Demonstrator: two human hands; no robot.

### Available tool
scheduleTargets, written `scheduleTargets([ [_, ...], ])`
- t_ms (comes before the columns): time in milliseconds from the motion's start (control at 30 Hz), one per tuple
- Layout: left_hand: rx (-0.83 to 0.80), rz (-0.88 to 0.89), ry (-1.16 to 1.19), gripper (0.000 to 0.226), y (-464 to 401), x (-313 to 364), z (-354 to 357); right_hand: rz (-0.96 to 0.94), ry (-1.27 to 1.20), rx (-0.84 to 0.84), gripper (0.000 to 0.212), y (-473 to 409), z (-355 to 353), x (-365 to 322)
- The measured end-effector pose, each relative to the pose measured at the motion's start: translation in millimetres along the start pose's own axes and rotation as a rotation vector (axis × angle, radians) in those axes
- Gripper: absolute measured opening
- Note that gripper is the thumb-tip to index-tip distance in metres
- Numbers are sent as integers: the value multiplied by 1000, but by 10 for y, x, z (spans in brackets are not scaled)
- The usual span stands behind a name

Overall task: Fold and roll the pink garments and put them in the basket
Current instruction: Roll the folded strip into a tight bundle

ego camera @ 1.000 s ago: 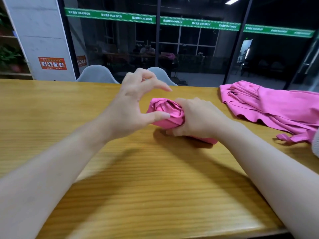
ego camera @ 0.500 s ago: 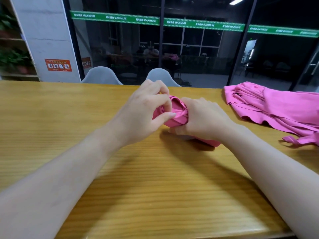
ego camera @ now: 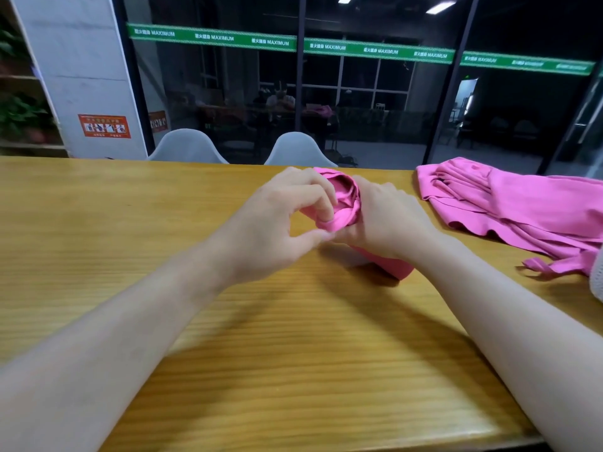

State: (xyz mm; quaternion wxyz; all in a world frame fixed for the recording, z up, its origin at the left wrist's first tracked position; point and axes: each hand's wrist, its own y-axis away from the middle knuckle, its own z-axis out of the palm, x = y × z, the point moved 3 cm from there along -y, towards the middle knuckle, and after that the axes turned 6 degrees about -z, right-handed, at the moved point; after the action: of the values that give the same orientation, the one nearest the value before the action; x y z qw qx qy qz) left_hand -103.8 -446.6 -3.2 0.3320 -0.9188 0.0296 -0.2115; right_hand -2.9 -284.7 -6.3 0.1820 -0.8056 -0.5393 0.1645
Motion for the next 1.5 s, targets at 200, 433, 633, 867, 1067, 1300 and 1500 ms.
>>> scheduleTargets([
  [200, 86, -76, 168, 8, 29, 48, -22, -51, 27, -26, 59, 4, 32, -53],
  [433, 221, -228, 328, 9, 12, -71, -74, -69, -56, -2, 62, 5, 40, -46],
  [633, 176, -341, 390, 7, 1, -169, -40, -63, -77, 24, 86, -13, 56, 6],
  [867, 263, -422, 570, 17, -20, -235, -28, -211, 80, -27, 86, -6, 153, -88],
  [1067, 350, -530, 540, 20, -3, -376, -85, -296, 111, 27, 85, -9, 200, -247],
  [1300, 408, -552, 394, 20, -2, -484, -192, -343, 48, 142, 80, 34, 122, -299],
  [1500, 437, -636, 449, 22, 12, -589, -291, -370, -94, 222, 79, 95, 74, -376],
])
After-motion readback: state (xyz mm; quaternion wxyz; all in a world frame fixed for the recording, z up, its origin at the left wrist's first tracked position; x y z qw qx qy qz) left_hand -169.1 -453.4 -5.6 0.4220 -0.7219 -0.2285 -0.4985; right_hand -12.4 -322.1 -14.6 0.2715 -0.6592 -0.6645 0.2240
